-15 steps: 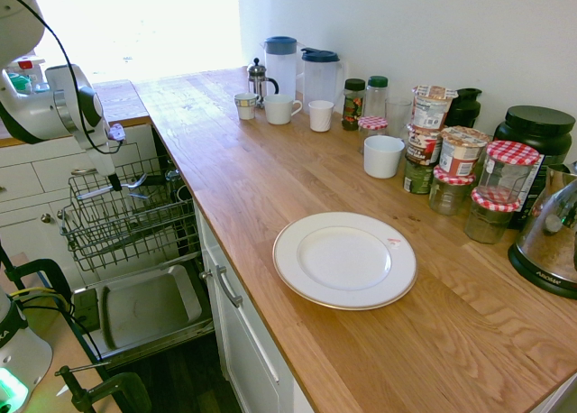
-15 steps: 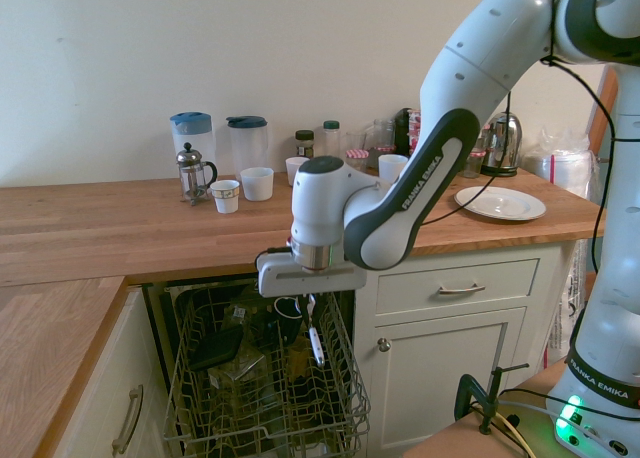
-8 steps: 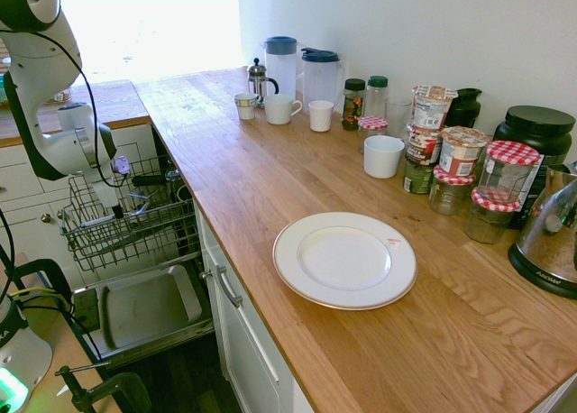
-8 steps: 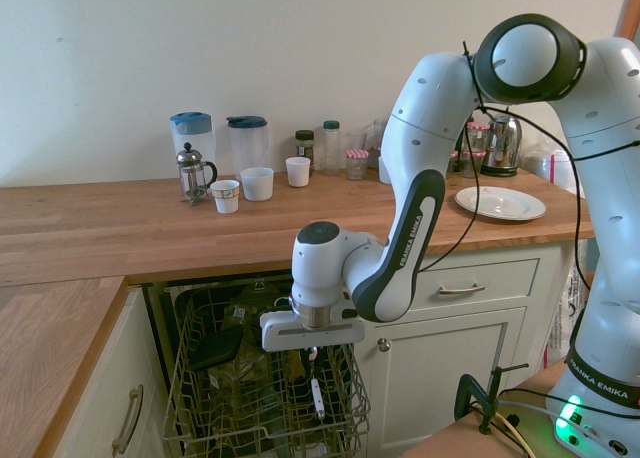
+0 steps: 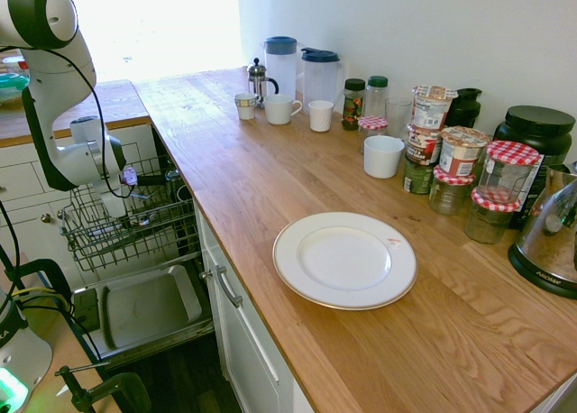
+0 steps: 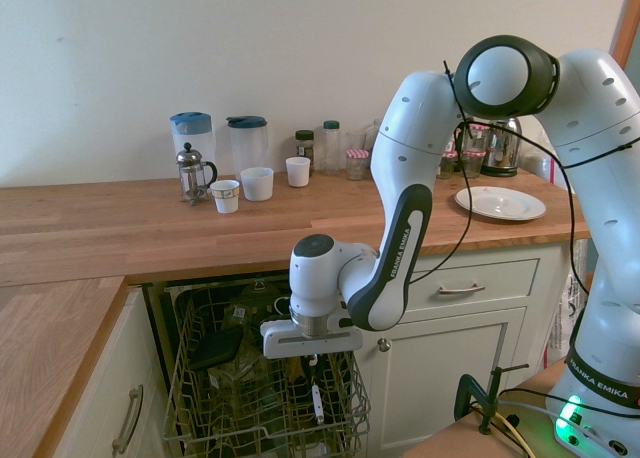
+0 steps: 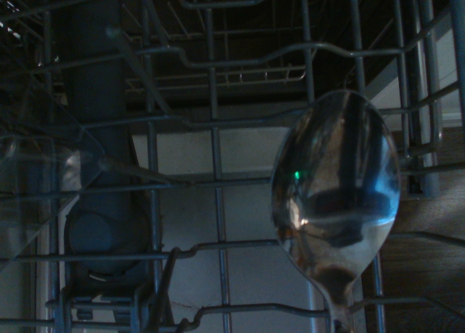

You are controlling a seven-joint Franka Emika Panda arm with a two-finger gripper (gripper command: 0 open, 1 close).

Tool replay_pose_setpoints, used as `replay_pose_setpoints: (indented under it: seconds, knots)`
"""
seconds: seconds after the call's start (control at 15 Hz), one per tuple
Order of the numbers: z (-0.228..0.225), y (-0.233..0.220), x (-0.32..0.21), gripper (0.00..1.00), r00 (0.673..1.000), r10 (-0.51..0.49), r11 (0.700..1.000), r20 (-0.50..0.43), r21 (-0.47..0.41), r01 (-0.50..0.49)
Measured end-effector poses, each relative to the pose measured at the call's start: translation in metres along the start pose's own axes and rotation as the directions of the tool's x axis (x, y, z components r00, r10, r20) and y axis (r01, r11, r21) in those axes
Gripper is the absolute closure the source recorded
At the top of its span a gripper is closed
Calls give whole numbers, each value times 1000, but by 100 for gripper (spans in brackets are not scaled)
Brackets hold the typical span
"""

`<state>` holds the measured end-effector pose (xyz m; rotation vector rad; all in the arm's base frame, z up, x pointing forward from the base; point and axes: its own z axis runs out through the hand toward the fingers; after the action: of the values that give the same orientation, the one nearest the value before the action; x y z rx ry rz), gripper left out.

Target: Put the spoon in the dishwasher

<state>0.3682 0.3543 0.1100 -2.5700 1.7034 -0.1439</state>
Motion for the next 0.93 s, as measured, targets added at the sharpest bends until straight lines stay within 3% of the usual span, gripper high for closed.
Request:
replay_pose_setpoints:
  seconds: [0.6, 0.93]
  knots:
    - [-10, -24, 26, 0, 1000, 4, 1000, 10, 8, -4]
    - [-71, -8, 20, 0, 999, -6, 999, -36, 37, 7]
